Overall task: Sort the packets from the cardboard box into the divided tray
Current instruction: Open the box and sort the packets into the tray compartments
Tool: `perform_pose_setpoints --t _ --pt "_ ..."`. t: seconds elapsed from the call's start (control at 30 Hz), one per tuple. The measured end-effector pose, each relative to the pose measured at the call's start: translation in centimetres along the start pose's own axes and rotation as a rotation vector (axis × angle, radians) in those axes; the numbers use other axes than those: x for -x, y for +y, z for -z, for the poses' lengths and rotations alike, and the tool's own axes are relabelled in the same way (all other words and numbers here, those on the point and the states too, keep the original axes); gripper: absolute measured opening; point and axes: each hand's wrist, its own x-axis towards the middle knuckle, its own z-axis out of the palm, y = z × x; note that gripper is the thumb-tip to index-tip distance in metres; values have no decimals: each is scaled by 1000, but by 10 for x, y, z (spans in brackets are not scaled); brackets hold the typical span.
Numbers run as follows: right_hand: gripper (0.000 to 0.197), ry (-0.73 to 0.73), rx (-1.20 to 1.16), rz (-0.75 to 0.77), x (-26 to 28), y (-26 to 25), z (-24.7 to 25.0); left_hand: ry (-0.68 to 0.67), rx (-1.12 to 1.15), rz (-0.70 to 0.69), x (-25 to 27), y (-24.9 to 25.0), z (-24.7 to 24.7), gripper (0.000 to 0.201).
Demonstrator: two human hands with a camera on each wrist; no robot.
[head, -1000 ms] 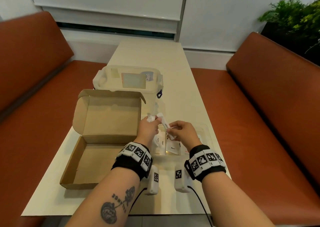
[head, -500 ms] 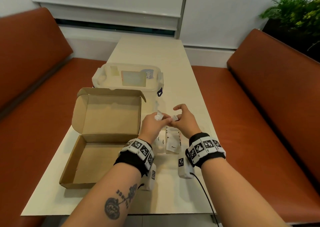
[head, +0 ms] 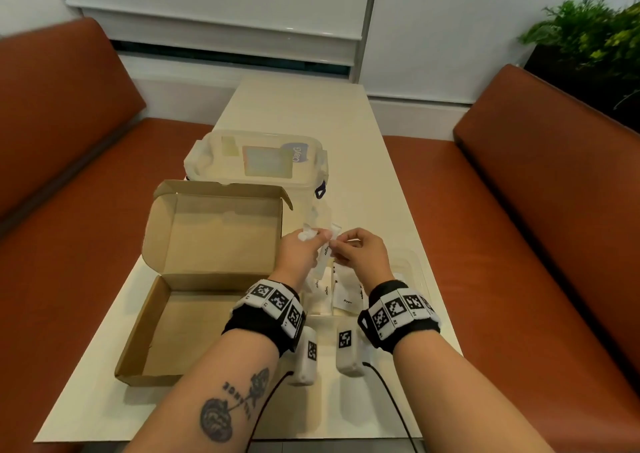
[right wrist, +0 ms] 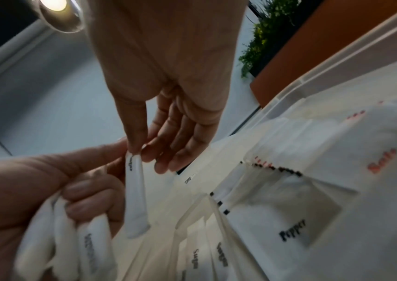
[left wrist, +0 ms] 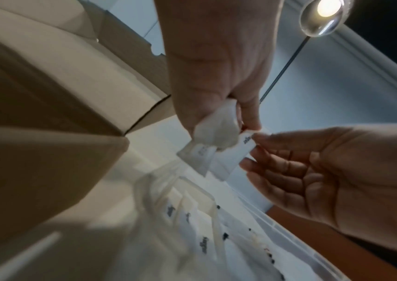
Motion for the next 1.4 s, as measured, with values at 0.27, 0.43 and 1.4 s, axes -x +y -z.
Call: perform_pose_setpoints --t 0.27,0.43,1.4 --pt "8 -38 677 20 2 13 -14 55 124 0 -2 5 2 9" --pt "18 -131 1011 124 5 22 -19 44 136 -2 0 5 2 14" --pt "15 132 432 247 13 10 11 -45 345 171 14 10 -4 36"
